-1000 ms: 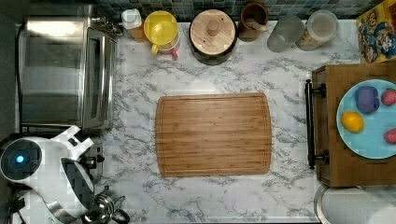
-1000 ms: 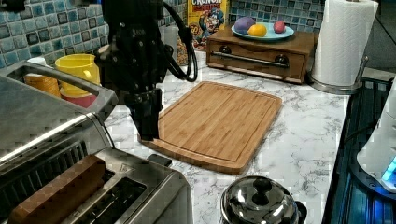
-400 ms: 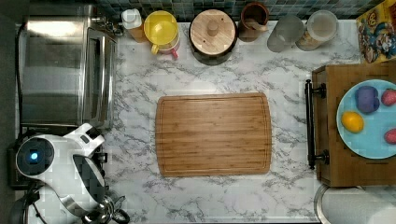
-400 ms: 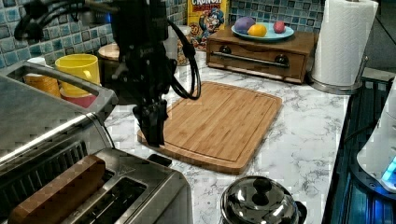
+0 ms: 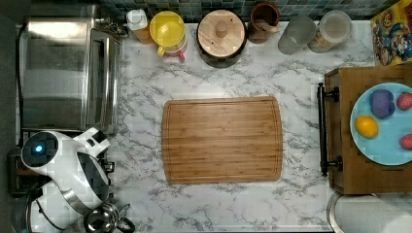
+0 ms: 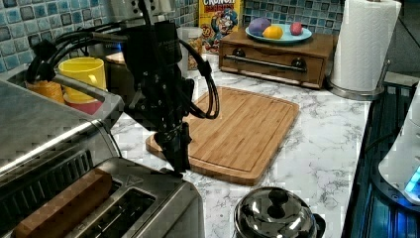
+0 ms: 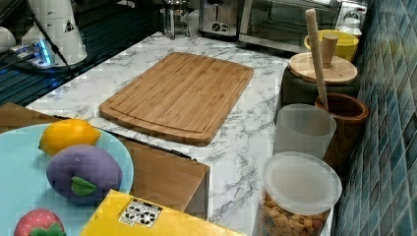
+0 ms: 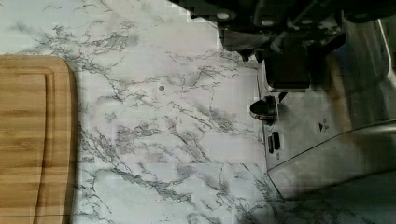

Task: Turn on the toaster.

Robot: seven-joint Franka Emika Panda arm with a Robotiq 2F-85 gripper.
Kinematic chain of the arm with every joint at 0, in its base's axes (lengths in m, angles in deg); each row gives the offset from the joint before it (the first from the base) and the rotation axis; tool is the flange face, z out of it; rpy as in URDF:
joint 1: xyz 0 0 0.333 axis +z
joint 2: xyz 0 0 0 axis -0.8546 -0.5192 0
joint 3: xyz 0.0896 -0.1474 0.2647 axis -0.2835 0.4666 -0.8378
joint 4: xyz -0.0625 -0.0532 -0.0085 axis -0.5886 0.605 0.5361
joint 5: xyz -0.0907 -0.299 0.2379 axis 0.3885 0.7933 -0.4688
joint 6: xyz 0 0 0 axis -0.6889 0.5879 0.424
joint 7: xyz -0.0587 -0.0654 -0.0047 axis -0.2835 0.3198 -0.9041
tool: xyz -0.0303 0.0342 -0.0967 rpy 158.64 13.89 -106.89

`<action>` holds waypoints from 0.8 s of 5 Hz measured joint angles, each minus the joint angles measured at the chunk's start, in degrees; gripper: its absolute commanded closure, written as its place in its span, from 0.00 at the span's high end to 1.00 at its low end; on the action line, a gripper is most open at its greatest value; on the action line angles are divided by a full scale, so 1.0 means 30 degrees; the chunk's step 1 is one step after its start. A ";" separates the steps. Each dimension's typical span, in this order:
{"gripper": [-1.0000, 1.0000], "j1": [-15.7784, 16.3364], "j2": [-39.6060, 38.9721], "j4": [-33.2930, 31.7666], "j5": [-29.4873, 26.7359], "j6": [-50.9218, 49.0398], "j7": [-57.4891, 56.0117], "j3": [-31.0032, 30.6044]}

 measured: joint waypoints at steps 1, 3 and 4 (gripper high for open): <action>0.00 -0.0112 -0.0417 0.0187 0.0177 -0.0056 0.0000 -0.0056; 0.00 -0.0256 -0.0984 0.1231 -0.0879 -0.2653 -0.0159 -0.0168; 0.00 -0.0231 -0.1070 0.1455 -0.2308 -0.2541 -0.0235 -0.0224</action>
